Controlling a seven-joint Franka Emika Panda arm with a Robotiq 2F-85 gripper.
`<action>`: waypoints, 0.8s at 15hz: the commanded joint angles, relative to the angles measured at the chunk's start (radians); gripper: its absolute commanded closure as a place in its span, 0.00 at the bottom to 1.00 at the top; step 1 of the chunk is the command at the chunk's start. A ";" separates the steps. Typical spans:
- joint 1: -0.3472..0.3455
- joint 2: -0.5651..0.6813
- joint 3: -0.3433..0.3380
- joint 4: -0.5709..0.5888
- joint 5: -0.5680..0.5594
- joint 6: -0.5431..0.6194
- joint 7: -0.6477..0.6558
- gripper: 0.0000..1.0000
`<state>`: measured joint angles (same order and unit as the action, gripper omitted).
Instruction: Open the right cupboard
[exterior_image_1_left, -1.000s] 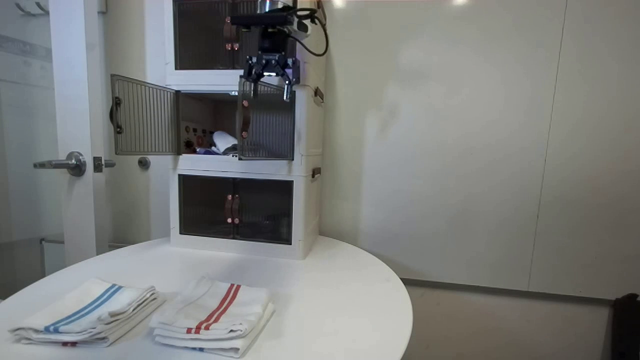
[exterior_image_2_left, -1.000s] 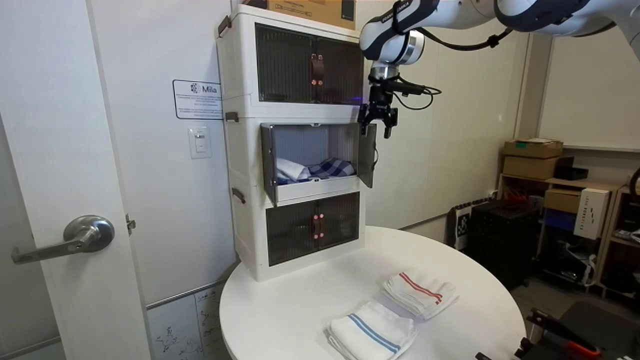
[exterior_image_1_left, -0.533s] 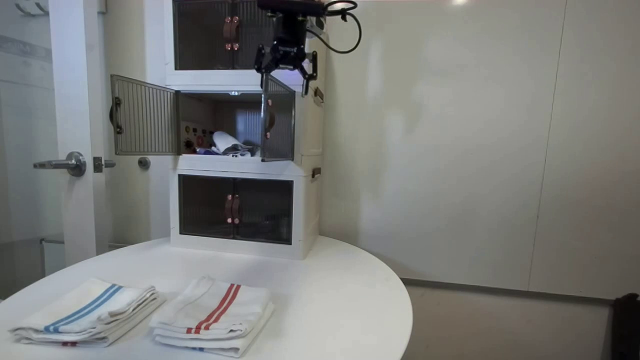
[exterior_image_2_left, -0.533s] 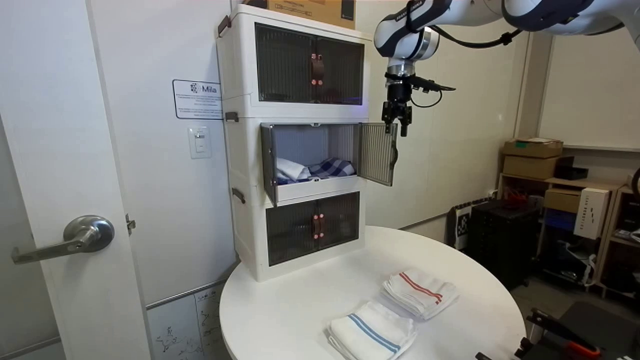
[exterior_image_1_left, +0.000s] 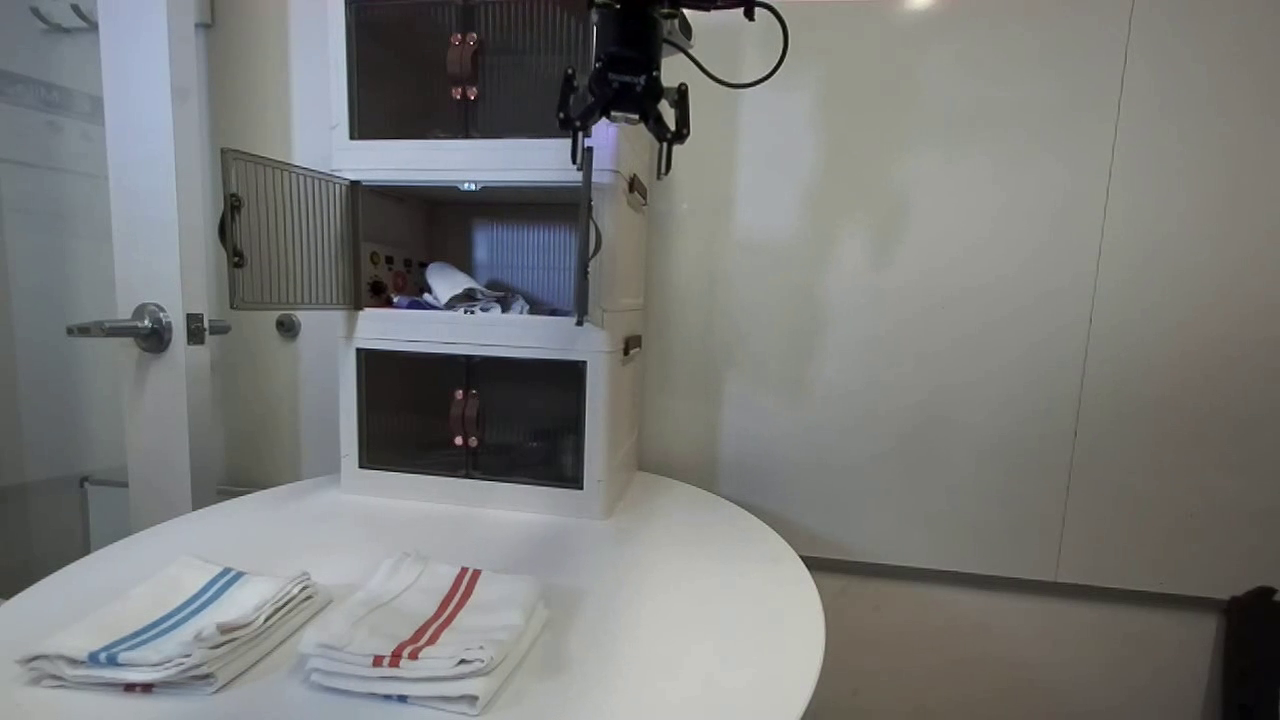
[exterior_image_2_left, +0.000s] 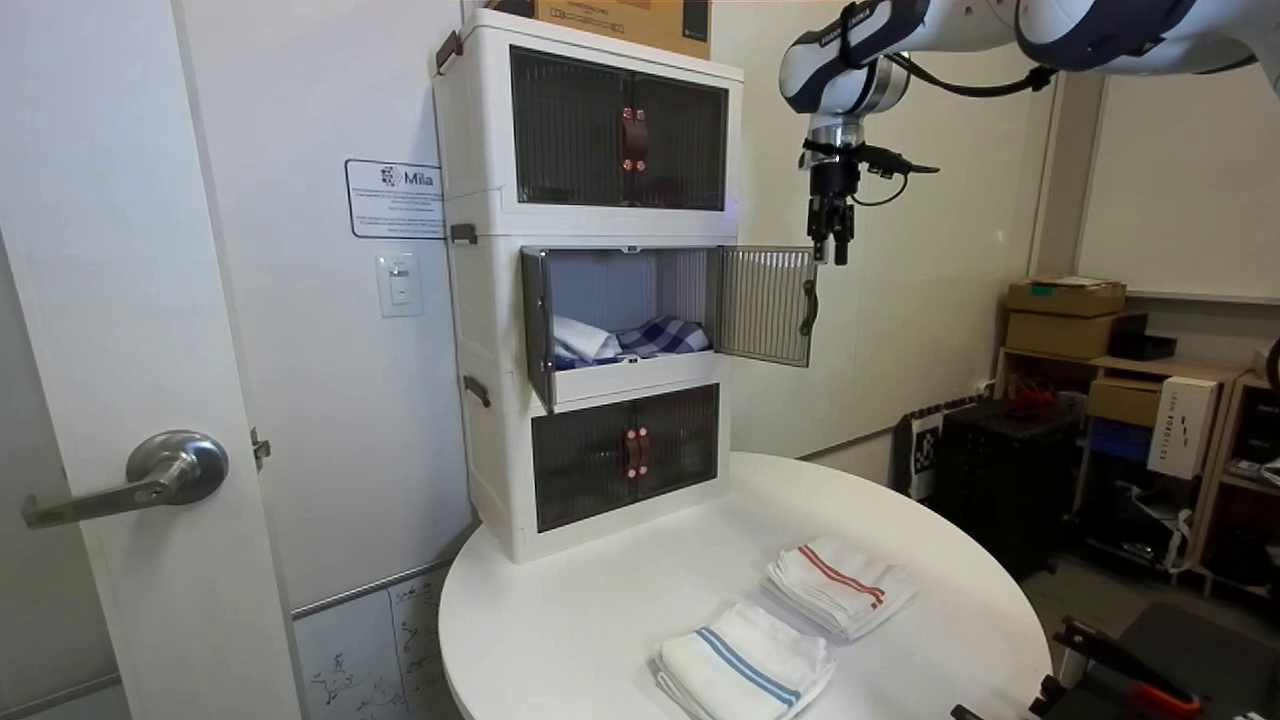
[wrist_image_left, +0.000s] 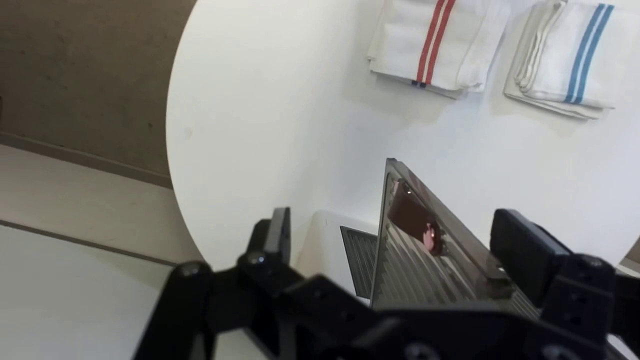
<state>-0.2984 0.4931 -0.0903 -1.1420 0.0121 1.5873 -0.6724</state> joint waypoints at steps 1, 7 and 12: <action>-0.015 -0.006 0.010 0.045 0.019 -0.048 -0.059 0.00; -0.034 -0.085 0.026 0.078 0.169 -0.306 -0.043 0.00; -0.042 -0.188 0.023 0.092 0.353 -0.465 0.075 0.00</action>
<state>-0.3270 0.3599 -0.0786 -1.0514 0.2788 1.1909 -0.6572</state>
